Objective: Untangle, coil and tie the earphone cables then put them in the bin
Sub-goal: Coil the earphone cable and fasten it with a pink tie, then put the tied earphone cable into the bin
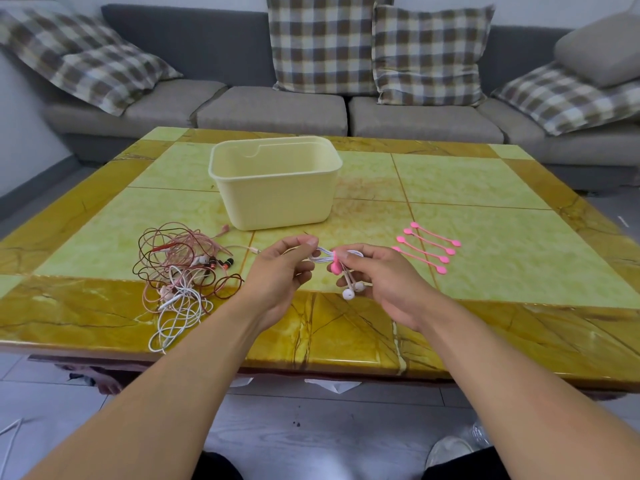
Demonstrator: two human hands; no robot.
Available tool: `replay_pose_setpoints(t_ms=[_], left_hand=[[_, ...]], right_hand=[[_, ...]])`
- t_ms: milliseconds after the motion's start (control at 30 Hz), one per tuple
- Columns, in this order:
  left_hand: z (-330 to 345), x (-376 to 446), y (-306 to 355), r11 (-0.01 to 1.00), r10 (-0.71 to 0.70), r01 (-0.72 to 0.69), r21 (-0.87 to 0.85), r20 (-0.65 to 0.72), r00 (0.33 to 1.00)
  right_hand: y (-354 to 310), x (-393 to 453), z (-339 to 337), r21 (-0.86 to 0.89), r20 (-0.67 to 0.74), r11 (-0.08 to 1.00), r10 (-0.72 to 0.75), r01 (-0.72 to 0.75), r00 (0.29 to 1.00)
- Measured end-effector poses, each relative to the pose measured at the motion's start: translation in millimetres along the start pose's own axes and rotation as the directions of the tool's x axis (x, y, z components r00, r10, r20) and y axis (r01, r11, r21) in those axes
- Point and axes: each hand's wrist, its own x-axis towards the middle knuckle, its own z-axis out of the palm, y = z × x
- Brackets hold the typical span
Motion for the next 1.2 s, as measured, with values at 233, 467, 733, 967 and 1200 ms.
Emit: replay_pose_setpoints(t_ms=[233, 467, 733, 967, 1200], left_hand=[[-5.0, 8.3, 1.0, 0.986, 0.147, -0.136, 0.096, -0.117, 0.982], [-8.5, 28.0, 10.5, 0.990, 0.138, -0.140, 0.009, -0.233, 0.963], [-13.7, 66.9, 47.5, 0.970, 0.040, -0.107, -0.219, -0.288, 0.957], [3.1, 89.6, 59.2, 0.997, 0.039, -0.063, -0.045, -0.416, 0.908], [-4.1, 94.5, 68.4, 0.995, -0.012, -0.036, -0.097, -0.456, 0.890]], right_hand=[[-1.9, 3.7, 6.0, 0.049, -0.020, 0.999, 0.024, -0.023, 0.999], [1.6, 18.7, 11.8, 0.170, -0.147, 0.984, 0.083, -0.057, 0.986], [4.1, 35.6, 27.1, 0.032, -0.373, 0.988, -0.130, 0.152, 0.919], [5.4, 42.1, 26.5, -0.142, -0.365, 0.971, -0.233, 0.194, 0.901], [3.8, 43.7, 10.9, -0.264, -0.341, 0.940, -0.301, 0.216, 0.891]])
